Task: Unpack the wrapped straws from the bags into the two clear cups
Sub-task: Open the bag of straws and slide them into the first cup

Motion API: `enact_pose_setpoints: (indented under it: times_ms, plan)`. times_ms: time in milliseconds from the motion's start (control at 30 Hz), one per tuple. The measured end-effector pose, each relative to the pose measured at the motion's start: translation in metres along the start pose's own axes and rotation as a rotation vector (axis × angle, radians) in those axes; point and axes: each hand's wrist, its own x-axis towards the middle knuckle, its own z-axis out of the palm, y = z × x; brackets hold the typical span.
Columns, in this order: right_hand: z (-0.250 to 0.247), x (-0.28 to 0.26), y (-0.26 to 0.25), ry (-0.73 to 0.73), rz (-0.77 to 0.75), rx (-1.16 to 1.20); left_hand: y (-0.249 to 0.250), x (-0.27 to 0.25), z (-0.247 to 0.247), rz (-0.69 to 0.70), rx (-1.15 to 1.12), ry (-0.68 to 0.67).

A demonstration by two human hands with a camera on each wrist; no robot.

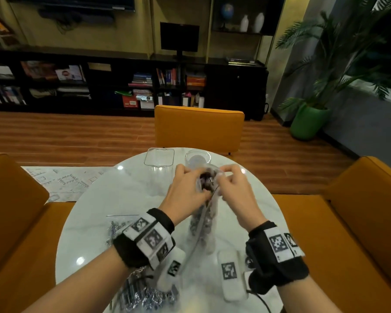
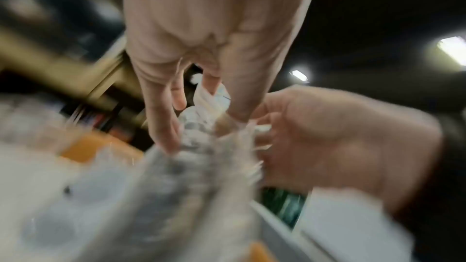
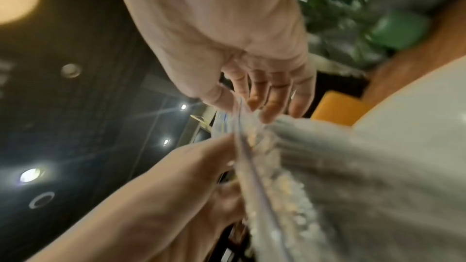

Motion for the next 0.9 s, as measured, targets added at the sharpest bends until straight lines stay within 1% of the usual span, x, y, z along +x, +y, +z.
enact_pose_setpoints:
  times_ms: [33,67,100,167,200,233,267,300,333,367,400,433,467,533,567,600,633,667,700,733,767,833,867,900]
  plan:
    - [0.006,-0.002,0.003,-0.074,0.016,-0.038,0.001,0.001,0.002,-0.001,-0.095,-0.041]
    - [0.008,-0.002,0.008,-0.114,-0.003,-0.14,-0.001,0.0,0.001,0.016,-0.135,-0.066]
    - [0.003,-0.001,0.015,-0.096,-0.039,-0.292,-0.006,-0.002,-0.002,0.03,-0.094,-0.061]
    - [-0.023,0.005,0.027,0.028,-0.049,-0.607,-0.027,-0.004,-0.016,0.054,0.156,-0.017]
    - [-0.038,0.006,0.033,0.085,-0.028,-0.681,-0.034,-0.006,-0.024,0.046,0.308,-0.023]
    - [-0.05,0.006,0.035,0.139,-0.021,-0.686,-0.039,-0.006,-0.028,0.03,0.401,-0.029]
    - [-0.055,0.004,0.036,0.183,-0.03,-0.641,-0.041,-0.006,-0.029,0.013,0.391,-0.042]
    - [-0.055,0.003,0.034,0.186,-0.05,-0.552,-0.038,-0.006,-0.026,-0.041,0.264,-0.085]
    - [-0.049,0.001,0.033,0.133,-0.064,-0.454,-0.033,-0.006,-0.023,-0.094,0.06,-0.142]
    - [-0.042,-0.002,0.034,0.026,-0.051,-0.381,-0.028,-0.007,-0.02,-0.122,-0.156,-0.195]
    - [-0.037,-0.005,0.038,-0.086,-0.018,-0.354,-0.025,-0.007,-0.018,-0.117,-0.293,-0.226]
    - [-0.038,-0.008,0.043,-0.134,0.001,-0.347,-0.025,-0.006,-0.019,-0.069,-0.296,-0.229]
    - [-0.044,-0.008,0.047,-0.096,0.011,-0.35,-0.029,-0.004,-0.023,-0.055,-0.244,-0.19]
    - [-0.066,-0.005,0.057,0.098,-0.021,-0.376,-0.042,-0.003,-0.031,-0.031,0.032,-0.08]
    - [-0.073,-0.005,0.058,0.162,-0.06,-0.395,-0.046,-0.005,-0.031,-0.025,0.103,-0.07]
    - [-0.074,-0.007,0.054,0.172,-0.093,-0.394,-0.047,-0.008,-0.028,-0.004,0.121,-0.102]
    - [-0.072,-0.008,0.049,0.151,-0.129,-0.382,-0.045,-0.009,-0.022,0.019,0.053,-0.155]
    - [-0.067,-0.011,0.044,0.098,-0.144,-0.356,-0.041,-0.011,-0.017,0.052,-0.037,-0.204]
    - [-0.063,-0.014,0.042,0.029,-0.138,-0.32,-0.038,-0.012,-0.012,0.097,-0.108,-0.226]
    - [-0.062,-0.017,0.042,-0.014,-0.113,-0.274,-0.038,-0.011,-0.011,0.153,-0.113,-0.232]
    - [-0.066,-0.018,0.044,-0.004,-0.101,-0.237,-0.041,-0.01,-0.013,0.197,-0.076,-0.208]
    - [-0.081,-0.017,0.054,0.128,-0.104,-0.188,-0.043,-0.007,-0.024,0.216,0.129,-0.116]
    - [-0.085,-0.017,0.058,0.183,-0.093,-0.156,-0.047,-0.006,-0.025,0.201,0.223,-0.116]
    - [-0.083,-0.018,0.06,0.193,-0.073,-0.123,-0.046,-0.007,-0.022,0.158,0.213,-0.151]
